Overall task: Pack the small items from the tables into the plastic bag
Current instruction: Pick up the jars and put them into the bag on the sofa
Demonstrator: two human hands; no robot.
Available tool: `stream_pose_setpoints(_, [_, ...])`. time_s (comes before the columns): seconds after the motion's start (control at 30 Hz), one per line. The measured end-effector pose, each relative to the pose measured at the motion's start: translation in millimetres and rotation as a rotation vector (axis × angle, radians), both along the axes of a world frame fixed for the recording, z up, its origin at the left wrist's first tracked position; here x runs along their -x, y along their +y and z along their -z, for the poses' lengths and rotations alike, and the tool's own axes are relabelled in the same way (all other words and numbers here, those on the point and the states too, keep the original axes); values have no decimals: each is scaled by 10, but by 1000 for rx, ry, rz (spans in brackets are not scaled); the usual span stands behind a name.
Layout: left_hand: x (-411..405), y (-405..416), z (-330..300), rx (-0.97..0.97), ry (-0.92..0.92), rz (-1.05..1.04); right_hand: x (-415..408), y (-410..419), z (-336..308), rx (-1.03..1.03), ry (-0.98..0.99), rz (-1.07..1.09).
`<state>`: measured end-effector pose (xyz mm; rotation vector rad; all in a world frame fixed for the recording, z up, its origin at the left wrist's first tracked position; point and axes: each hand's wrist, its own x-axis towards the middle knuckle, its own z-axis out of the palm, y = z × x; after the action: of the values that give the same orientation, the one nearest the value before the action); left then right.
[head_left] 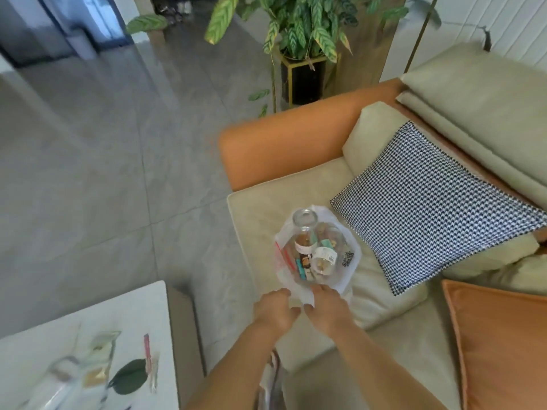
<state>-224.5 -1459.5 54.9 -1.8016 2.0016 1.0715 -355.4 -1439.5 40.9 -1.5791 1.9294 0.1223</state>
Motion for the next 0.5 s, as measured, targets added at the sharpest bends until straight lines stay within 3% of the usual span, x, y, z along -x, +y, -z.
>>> stream_pose_setpoints(0.5, [-2082, 1851, -282, -13, -128, -415, -1790, 1059, -206, 23, 111, -583])
